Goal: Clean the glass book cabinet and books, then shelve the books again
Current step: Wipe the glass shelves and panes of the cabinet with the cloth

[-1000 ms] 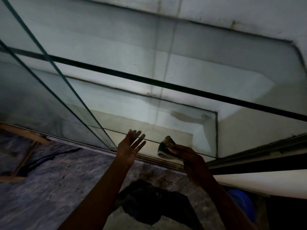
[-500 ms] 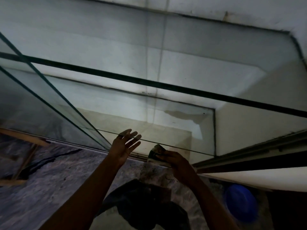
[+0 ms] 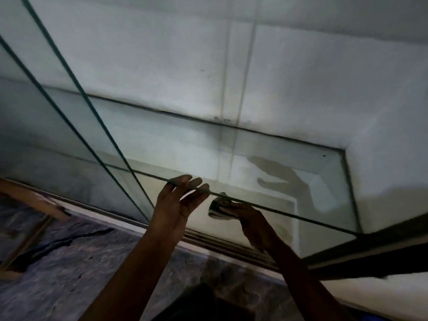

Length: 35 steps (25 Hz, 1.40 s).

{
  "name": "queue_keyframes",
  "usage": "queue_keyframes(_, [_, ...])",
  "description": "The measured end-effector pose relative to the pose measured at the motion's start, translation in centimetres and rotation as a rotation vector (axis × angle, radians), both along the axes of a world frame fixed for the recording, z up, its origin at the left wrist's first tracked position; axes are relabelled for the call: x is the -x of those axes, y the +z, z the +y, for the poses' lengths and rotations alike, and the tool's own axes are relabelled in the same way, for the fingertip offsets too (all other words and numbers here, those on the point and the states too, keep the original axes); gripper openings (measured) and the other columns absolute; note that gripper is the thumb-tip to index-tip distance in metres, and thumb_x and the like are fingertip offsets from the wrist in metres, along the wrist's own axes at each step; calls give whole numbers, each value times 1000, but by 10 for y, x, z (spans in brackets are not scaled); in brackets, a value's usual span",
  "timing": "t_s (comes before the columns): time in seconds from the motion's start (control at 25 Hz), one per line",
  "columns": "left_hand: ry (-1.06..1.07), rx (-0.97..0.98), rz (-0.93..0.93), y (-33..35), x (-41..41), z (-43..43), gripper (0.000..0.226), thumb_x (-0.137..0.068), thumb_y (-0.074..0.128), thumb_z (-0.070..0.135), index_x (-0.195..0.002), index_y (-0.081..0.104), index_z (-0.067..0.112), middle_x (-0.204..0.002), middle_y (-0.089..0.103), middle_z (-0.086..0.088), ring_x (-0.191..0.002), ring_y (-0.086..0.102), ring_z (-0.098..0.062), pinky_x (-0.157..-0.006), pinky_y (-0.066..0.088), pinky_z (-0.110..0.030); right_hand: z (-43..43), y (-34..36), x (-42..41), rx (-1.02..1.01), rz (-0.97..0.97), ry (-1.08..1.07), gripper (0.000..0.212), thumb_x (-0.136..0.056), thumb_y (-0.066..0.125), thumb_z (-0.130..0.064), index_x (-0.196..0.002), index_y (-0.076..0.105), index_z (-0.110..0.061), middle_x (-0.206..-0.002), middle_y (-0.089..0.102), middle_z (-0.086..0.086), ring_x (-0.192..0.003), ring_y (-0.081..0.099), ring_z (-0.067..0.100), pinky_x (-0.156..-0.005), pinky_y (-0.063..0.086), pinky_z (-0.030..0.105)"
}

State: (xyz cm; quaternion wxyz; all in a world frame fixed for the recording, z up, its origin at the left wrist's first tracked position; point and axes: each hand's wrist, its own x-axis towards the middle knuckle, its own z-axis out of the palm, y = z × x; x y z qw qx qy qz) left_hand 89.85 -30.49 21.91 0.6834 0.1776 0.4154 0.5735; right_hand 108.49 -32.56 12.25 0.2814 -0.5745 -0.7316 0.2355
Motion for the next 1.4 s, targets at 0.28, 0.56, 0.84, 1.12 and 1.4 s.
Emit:
queue_keyframes(0.28, [-16,-245,-49,-19,-3,0,14,-94,48,1,-80,51,1,-76,63,-16,-62,69,-26,-58,59,-33,63,-93,8,-252,66,116,55,-82,39,14,-128,51,-14,-131,47,-8,-122,40,-3,-106,30,13])
queue_keyframes(0.56, [-115,-518,430,-76,16,-25,12,-97,47,17,-105,56,14,-103,63,-5,-94,62,-16,-87,51,-31,39,-118,27,-420,66,93,65,-67,33,28,-117,62,-1,-130,47,6,-122,43,6,-108,24,9])
queue_keyframes(0.84, [-224,-647,1366,-178,131,-117,32,-91,57,7,-94,57,39,-96,59,19,-84,57,9,-75,42,-13,-56,-120,48,-357,234,38,30,-95,45,-17,-123,51,-25,-130,43,-4,-121,40,-4,-106,25,6])
queue_keyframes(1.12, [-132,-620,1618,-223,190,-156,81,-74,38,81,-122,56,18,-122,54,7,-118,53,-19,-95,34,-13,-102,-142,63,-367,161,115,66,-70,32,22,-127,48,-7,-130,39,-12,-127,37,-2,-101,17,-3])
queue_keyframes(1.4, [246,-655,1276,-183,141,-35,93,-76,60,63,-148,12,29,-158,2,-2,-144,3,-18,-115,15,-44,-29,-116,84,-354,282,57,68,-65,26,-4,-128,51,-10,-131,47,-31,-109,44,-22,-96,33,4])
